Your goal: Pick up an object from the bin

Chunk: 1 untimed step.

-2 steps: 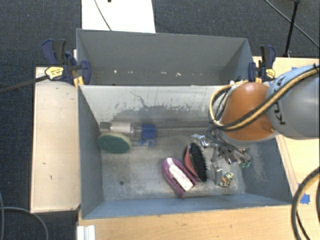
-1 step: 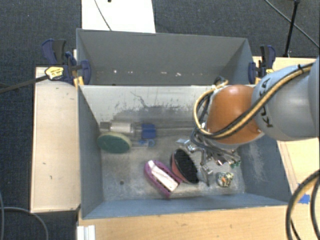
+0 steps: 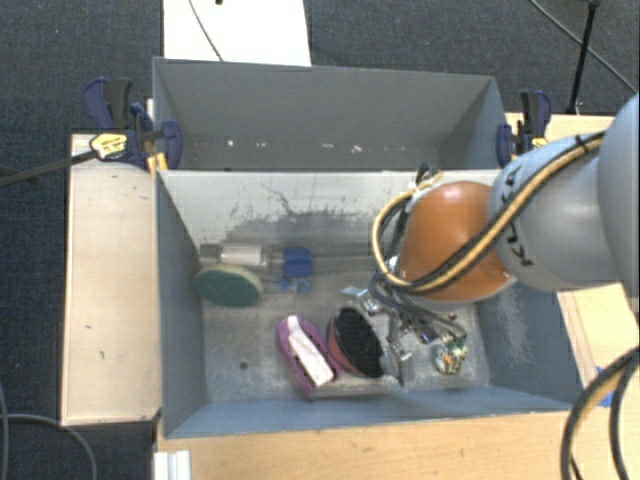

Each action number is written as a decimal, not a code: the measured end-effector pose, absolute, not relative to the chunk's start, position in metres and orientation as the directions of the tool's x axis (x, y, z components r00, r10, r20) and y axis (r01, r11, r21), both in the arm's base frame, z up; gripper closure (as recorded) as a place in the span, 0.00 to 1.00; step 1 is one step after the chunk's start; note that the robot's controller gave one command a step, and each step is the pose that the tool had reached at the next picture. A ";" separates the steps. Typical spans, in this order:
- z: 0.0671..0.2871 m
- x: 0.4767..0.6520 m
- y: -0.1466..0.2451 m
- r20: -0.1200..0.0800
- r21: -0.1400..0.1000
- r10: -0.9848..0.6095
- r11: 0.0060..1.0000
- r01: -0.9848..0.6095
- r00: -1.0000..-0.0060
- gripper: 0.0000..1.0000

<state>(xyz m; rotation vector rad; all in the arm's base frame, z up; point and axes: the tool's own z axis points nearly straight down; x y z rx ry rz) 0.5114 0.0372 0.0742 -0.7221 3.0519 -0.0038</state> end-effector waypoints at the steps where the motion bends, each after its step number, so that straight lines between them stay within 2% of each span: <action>1: 0.071 0.488 0.050 0.000 0.000 -0.439 0.898 -0.439 -0.898 0.00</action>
Offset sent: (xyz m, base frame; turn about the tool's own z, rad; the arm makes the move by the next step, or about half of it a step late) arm -0.0239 0.0129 -0.0042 0.0112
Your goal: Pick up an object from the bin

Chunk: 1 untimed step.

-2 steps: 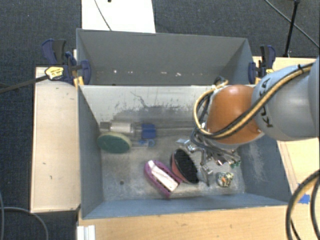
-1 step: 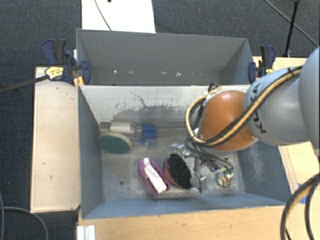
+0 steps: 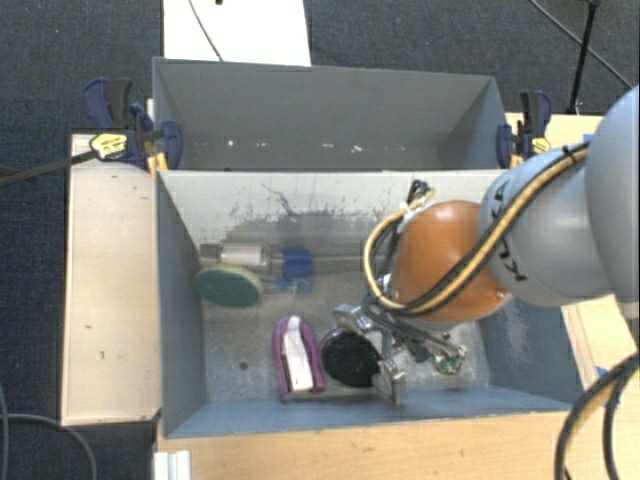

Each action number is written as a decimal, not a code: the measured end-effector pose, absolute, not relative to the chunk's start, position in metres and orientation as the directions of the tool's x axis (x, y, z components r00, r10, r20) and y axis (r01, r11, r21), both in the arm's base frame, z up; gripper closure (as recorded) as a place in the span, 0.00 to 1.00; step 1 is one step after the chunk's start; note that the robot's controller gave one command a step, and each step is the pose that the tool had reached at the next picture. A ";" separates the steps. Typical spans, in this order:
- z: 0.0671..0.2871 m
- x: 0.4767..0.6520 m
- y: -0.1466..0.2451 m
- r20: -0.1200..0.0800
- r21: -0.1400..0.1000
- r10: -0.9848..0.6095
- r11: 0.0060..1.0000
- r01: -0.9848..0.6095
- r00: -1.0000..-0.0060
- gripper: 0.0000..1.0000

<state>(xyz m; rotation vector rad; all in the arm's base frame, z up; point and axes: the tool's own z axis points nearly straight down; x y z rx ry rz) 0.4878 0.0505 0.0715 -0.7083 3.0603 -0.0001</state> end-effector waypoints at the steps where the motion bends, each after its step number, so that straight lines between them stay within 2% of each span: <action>1: 0.071 0.488 0.050 -0.002 -0.001 -0.442 0.897 -0.442 -0.897 1.00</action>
Offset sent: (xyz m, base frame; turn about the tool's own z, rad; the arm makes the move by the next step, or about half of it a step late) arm 0.0000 0.0000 0.0000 0.0000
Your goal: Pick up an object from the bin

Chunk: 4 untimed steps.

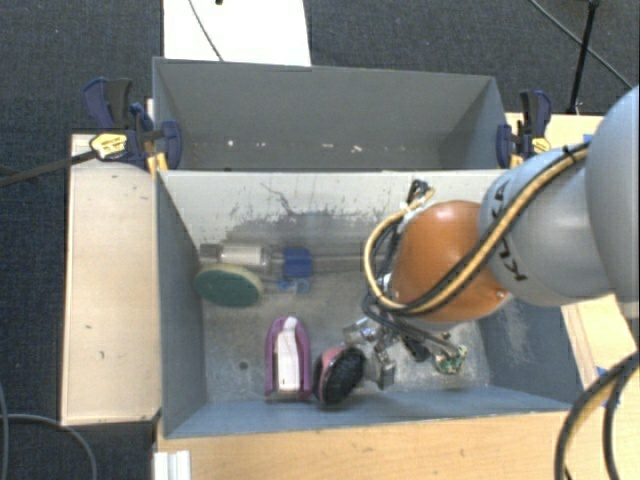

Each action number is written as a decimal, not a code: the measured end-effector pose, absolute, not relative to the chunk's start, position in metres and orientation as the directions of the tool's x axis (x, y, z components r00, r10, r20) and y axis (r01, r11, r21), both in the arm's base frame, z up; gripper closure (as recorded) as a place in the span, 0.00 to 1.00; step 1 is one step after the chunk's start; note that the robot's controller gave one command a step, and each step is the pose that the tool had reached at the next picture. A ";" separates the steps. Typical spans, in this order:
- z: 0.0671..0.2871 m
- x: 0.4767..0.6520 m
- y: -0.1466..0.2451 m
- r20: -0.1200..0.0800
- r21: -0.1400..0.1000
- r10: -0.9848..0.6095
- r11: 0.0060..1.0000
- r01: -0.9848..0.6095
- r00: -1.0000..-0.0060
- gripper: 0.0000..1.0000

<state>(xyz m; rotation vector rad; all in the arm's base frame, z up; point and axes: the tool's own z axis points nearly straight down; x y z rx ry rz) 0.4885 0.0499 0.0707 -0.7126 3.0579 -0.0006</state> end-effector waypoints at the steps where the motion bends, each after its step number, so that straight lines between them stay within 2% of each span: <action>1: 0.071 0.489 0.050 -0.004 -0.001 -0.444 0.896 -0.444 -0.896 0.00; 2: 0.071 0.489 0.050 -0.003 -0.001 -0.445 0.896 -0.445 -0.896 1.00; 3: 0.268 0.504 0.048 -0.011 -0.004 -0.485 0.874 -0.485 -0.874 1.00; 4: 0.263 0.575 0.022 -0.006 -0.003 -0.578 0.816 -0.578 -0.816 1.00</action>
Offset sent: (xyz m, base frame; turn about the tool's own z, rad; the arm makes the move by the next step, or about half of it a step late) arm 0.0000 0.0000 0.0000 0.0000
